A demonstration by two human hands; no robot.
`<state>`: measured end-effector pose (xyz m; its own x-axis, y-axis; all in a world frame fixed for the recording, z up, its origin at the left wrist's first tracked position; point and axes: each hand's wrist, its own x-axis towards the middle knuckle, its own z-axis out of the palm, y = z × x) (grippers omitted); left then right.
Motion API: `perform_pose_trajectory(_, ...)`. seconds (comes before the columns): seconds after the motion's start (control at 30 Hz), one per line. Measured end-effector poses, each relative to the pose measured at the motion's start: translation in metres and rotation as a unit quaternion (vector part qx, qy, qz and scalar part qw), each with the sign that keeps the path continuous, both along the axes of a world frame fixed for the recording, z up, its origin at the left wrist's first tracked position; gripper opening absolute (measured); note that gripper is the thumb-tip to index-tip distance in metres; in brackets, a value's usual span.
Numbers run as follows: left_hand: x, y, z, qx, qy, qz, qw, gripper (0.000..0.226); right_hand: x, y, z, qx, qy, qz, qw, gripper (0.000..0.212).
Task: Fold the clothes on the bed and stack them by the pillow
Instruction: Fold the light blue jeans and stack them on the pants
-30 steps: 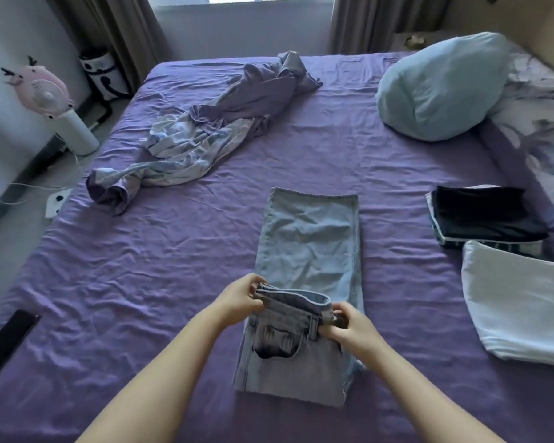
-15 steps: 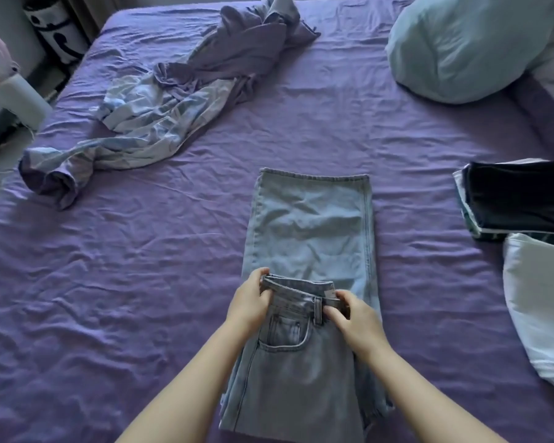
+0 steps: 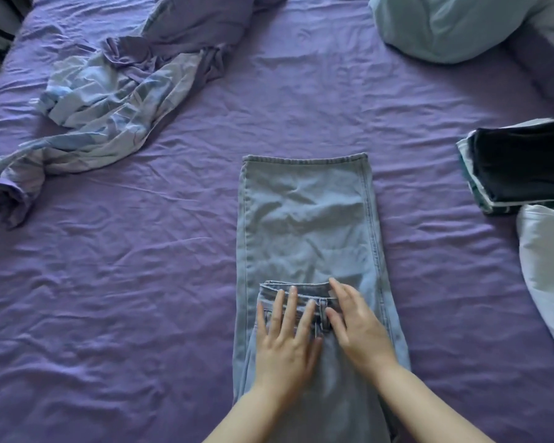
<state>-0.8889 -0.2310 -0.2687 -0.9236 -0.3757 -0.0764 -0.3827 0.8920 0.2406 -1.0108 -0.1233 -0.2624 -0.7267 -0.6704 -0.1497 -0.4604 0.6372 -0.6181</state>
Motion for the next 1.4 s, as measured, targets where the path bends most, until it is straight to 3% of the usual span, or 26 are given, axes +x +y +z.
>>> perform_pose_trajectory(0.13, 0.012, -0.002, 0.001, -0.023, -0.015, -0.038, 0.999, 0.057, 0.000, -0.006, 0.002, -0.006, -0.002, 0.027, 1.000, 0.059)
perform_pose_trajectory(0.37, 0.001, -0.002, 0.010, -0.030, -0.028, -0.037, 0.998, 0.055, -0.007, 0.009, 0.001, -0.048, -0.121, 0.061, 0.990, 0.052)
perform_pose_trajectory(0.57, 0.019, 0.011, 0.009, -0.031, -0.022, -0.048, 0.998, 0.055, 0.007, 0.023, 0.000, -0.051, -0.133, 0.095, 0.985, 0.050)
perform_pose_trajectory(0.67, 0.018, 0.008, 0.002, -0.033, -0.054, -0.043, 0.997, 0.057, 0.012, 0.021, 0.000, -0.010, 0.008, 0.083, 0.996, 0.052)
perform_pose_trajectory(0.73, 0.016, 0.007, -0.009, -0.030, -0.074, -0.037, 0.996, 0.060, 0.016, 0.016, -0.003, 0.062, 0.121, 0.096, 0.986, 0.056)
perform_pose_trajectory(0.83, 0.015, 0.009, -0.022, -0.036, -0.079, -0.027, 0.996, 0.067, 0.025, 0.011, -0.018, 0.073, 0.214, 0.145, 0.963, 0.050)
perform_pose_trajectory(1.2, 0.008, 0.013, -0.038, -0.049, -0.080, -0.026, 0.995, 0.067, 0.019, 0.011, -0.050, 0.104, 0.249, 0.136, 0.953, 0.051)
perform_pose_trajectory(1.4, 0.026, 0.026, -0.002, -0.022, -0.132, -0.028, 0.991, 0.060, 0.046, 0.040, -0.017, 0.112, 0.294, 0.224, 0.923, 0.055)
